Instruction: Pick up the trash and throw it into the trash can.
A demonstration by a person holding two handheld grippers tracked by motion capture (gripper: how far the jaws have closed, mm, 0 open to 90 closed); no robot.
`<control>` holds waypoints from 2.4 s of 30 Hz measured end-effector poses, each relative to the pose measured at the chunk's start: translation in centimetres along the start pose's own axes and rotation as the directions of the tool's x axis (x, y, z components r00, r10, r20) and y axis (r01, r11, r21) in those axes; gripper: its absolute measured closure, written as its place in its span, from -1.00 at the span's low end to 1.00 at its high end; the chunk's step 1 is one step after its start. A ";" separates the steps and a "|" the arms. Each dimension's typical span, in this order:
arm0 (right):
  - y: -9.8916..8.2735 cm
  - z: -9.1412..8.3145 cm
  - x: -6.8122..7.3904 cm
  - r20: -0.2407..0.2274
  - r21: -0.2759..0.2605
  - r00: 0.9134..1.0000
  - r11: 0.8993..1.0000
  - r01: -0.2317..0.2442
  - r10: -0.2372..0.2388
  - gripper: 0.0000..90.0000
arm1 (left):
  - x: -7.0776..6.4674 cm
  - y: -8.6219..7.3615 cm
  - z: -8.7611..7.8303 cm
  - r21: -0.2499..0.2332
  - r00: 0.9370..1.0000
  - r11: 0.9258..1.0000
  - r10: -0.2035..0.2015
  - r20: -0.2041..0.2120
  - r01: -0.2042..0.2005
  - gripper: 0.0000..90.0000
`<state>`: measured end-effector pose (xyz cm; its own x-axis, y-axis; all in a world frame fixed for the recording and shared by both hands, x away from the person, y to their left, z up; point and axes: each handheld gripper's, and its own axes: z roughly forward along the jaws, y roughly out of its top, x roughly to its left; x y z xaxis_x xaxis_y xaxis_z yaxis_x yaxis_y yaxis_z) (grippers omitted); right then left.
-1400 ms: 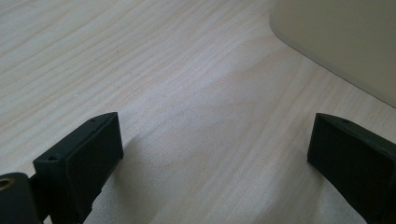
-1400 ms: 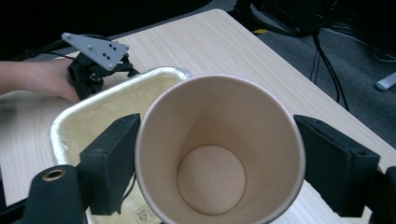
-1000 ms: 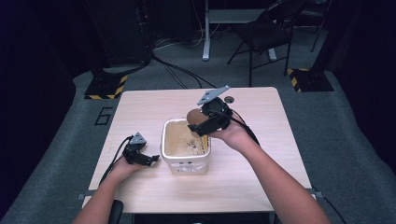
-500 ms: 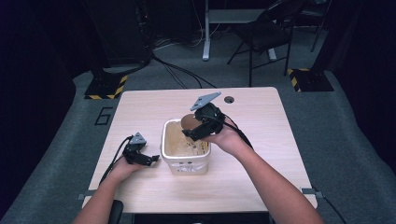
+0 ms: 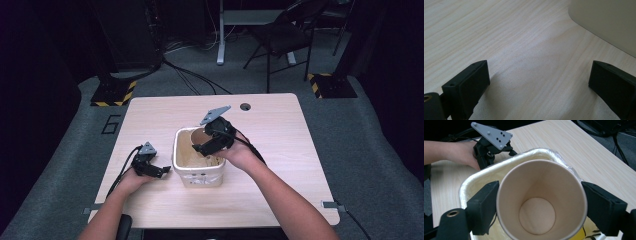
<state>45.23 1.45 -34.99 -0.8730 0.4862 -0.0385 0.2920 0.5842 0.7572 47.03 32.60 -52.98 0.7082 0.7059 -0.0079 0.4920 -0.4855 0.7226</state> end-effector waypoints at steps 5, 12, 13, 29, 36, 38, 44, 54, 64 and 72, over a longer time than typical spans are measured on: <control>-0.4 0.8 0.0 -0.001 0.007 1.000 1.000 -0.012 0.012 -0.61 | 0.0 0.0 0.0 0.000 1.000 1.000 0.000 0.000 0.000 -0.93; -0.9 2.0 0.1 -0.006 0.025 1.000 1.000 -0.007 0.007 -0.61 | 0.0 0.0 0.0 0.000 1.000 1.000 0.000 0.000 0.000 -0.93; -1.0 2.2 0.1 -0.007 0.025 1.000 1.000 -0.004 0.004 -0.61 | 0.0 0.0 0.0 0.001 1.000 1.000 0.003 -0.002 -0.003 -0.93; -1.4 4.0 0.4 -0.005 0.069 1.000 0.998 -0.013 0.013 -0.69 | 0.0 0.0 0.0 0.000 1.000 1.000 0.003 -0.001 -0.003 -0.93; -1.4 3.7 0.5 -0.006 0.058 0.999 0.998 -0.033 0.034 -0.69 | 0.0 0.0 0.0 -0.001 1.000 1.000 0.004 -0.001 -0.004 -0.93; -1.4 3.6 0.5 -0.004 0.050 0.999 0.998 -0.035 0.035 -0.69 | 0.0 0.0 0.0 -0.002 1.000 1.000 0.003 -0.001 -0.003 -0.93; -1.6 1.3 -0.3 0.022 -0.008 0.999 1.000 -0.030 0.030 -0.66 | 0.0 0.0 0.0 -0.002 1.000 1.000 0.002 0.000 -0.002 -0.93; -2.8 -1.4 -2.5 0.110 -0.046 0.992 0.997 -0.055 0.059 -0.63 | 0.0 0.0 0.0 -0.002 1.000 1.000 0.001 0.000 -0.001 -0.93; -5.4 -4.3 -4.8 0.192 -0.084 0.973 0.990 -0.112 0.126 -0.63 | 0.0 0.0 0.0 -0.001 1.000 1.000 0.003 0.000 -0.003 -0.93; -7.3 -5.2 -5.6 0.234 -0.099 0.957 0.984 -0.151 0.170 -0.64 | 0.0 0.0 0.0 -0.002 1.000 1.000 0.000 0.000 0.000 -0.93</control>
<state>45.95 -8.91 -36.85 -0.6949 0.7166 -0.0604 0.3801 0.4373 0.8151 47.09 32.57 -52.99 0.7083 0.7059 -0.0076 0.4906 -0.4845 0.7243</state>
